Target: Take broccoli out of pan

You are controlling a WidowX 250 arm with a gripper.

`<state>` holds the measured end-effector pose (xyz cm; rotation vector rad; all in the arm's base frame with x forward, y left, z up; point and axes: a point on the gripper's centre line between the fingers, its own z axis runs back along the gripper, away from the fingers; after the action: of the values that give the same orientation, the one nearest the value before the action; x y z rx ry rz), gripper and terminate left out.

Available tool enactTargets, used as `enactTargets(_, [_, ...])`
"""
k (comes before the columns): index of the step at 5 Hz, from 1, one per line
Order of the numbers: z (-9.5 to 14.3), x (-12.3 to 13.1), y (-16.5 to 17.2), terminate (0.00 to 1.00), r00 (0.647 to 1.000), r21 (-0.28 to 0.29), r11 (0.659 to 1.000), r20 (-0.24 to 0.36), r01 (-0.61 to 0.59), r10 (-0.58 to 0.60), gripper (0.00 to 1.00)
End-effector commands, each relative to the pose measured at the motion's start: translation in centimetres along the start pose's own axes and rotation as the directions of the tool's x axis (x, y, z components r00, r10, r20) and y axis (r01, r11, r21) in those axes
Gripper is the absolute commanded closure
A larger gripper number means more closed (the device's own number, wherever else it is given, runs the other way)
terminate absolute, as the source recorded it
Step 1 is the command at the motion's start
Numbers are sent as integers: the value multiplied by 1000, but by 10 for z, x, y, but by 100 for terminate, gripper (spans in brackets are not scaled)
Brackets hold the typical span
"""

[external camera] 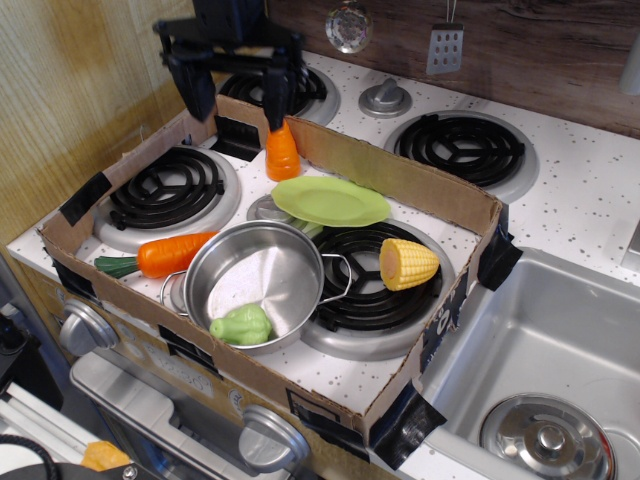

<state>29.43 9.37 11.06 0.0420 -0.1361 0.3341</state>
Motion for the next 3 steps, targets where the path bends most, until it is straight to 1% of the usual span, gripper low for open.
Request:
enactTargets(1, [3, -41, -34, 0, 981, 23, 984, 81, -179, 176, 0])
enactTargets(2, [1, -55, -41, 0, 970, 44, 971, 71, -236, 233, 0])
enactTargets(3, [-12, -65, -44, 0, 962, 22, 963, 57, -268, 267, 0])
